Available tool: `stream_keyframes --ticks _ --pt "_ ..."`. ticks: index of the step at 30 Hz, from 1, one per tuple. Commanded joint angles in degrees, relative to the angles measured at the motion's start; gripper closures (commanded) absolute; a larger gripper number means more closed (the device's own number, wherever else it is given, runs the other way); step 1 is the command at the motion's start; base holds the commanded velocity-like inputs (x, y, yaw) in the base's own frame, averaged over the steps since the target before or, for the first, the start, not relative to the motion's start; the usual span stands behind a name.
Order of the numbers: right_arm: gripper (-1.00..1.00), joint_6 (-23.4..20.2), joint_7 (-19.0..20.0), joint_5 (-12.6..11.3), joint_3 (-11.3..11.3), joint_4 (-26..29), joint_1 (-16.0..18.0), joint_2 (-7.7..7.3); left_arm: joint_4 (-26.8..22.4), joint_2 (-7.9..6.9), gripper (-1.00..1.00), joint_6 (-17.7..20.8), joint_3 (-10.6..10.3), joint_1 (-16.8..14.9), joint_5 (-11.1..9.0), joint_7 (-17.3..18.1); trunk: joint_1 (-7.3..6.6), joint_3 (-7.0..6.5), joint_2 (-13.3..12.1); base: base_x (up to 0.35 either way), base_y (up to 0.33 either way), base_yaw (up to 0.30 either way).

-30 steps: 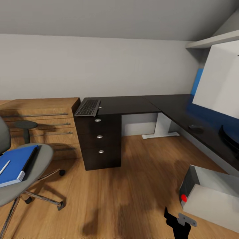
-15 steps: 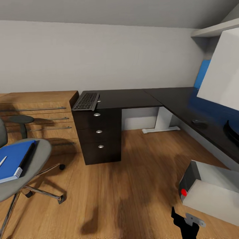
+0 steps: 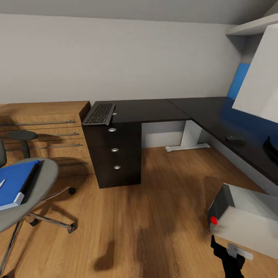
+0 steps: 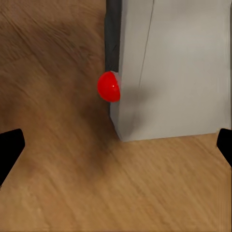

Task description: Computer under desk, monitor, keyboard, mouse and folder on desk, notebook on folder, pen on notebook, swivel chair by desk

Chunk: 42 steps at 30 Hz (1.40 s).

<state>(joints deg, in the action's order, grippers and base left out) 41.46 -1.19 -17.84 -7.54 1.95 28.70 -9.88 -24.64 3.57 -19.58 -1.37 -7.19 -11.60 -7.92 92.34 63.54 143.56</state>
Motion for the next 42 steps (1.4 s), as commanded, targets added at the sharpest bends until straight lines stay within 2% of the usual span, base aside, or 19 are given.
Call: stream_keyframes --ticks 1,8,14,18,19,20,21,26,31,35,38,42 --pt "-1.0 0.08 -0.18 0.46 -0.43 0.3 0.03 -0.11 -0.16 -0.03 -1.0 -0.21 -0.31 -0.02 -0.24 -0.21 -0.01 0.05 0.02 0.0 0.0 0.0" --pt "-1.0 -1.2 -2.76 0.44 -0.46 2.5 0.07 -1.49 -3.19 0.02 -1.0 -0.11 -0.81 -0.02 -0.12 -0.63 -0.01 0.05 0.02 0.0 0.0 0.0" --pt "-1.0 -7.54 -4.62 0.45 -0.46 9.18 0.07 -2.92 -8.74 1.64 -1.0 1.7 -1.07 -0.02 0.03 -1.24 -0.01 0.05 0.02 0.0 0.0 0.0" --pt "-1.0 -10.0 -4.9 0.44 -0.46 11.59 0.06 -3.54 -13.69 2.68 -1.0 7.74 -1.15 -0.02 0.05 -2.16 -0.01 0.05 0.02 0.0 0.0 0.0" --pt "-1.0 -10.48 -4.96 0.42 -0.46 12.0 0.07 -3.68 -16.18 2.91 -1.0 10.99 -1.16 -0.02 0.03 -2.91 -0.01 0.05 0.02 0.0 0.0 0.0" --pt "-1.0 -10.48 -4.96 0.42 -0.46 12.0 0.07 -3.68 -16.18 2.91 -1.0 10.99 -1.16 -0.02 0.03 -2.91 -0.01 0.05 0.02 0.0 0.0 0.0" --pt "-1.0 -10.68 -4.94 0.36 -0.51 12.26 0.08 -3.72 -18.63 3.25 -1.0 14.17 -1.18 -0.02 0.02 -3.53 -0.01 0.05 0.02 0.0 0.0 0.0" --pt "-1.0 -10.2 -4.85 0.34 -0.46 12.6 0.07 -3.59 -23.18 4.43 -1.0 19.06 -1.24 -0.02 0.0 -4.29 -0.01 0.05 0.02 0.0 0.0 0.0" --pt "-1.0 -9.16 -4.81 0.29 -0.46 12.58 0.05 -3.49 -24.27 4.81 -1.0 20.16 -1.7 -0.02 0.0 -4.2 -0.01 0.05 0.02 0.0 0.0 0.0" --pt "-1.0 -8.78 -4.79 0.32 -0.41 12.51 0.04 -3.44 -24.29 4.77 -1.0 20.08 -3.16 -0.02 -0.05 -4.15 -0.01 0.05 0.02 0.0 0.0 0.0" --pt "-1.0 -8.66 -4.77 0.37 -0.37 12.44 0.04 -3.42 -23.32 4.7 -1.0 18.96 -3.61 -0.02 -0.11 -4.14 -0.01 0.05 0.02 0.0 0.0 0.0" --pt "-1.0 -8.95 -4.68 0.57 -0.13 12.07 0.04 -3.07 -20.55 4.26 -1.0 15.53 -4.04 -0.02 -0.17 -4.42 -0.01 0.05 0.02 0.0 0.0 0.0"
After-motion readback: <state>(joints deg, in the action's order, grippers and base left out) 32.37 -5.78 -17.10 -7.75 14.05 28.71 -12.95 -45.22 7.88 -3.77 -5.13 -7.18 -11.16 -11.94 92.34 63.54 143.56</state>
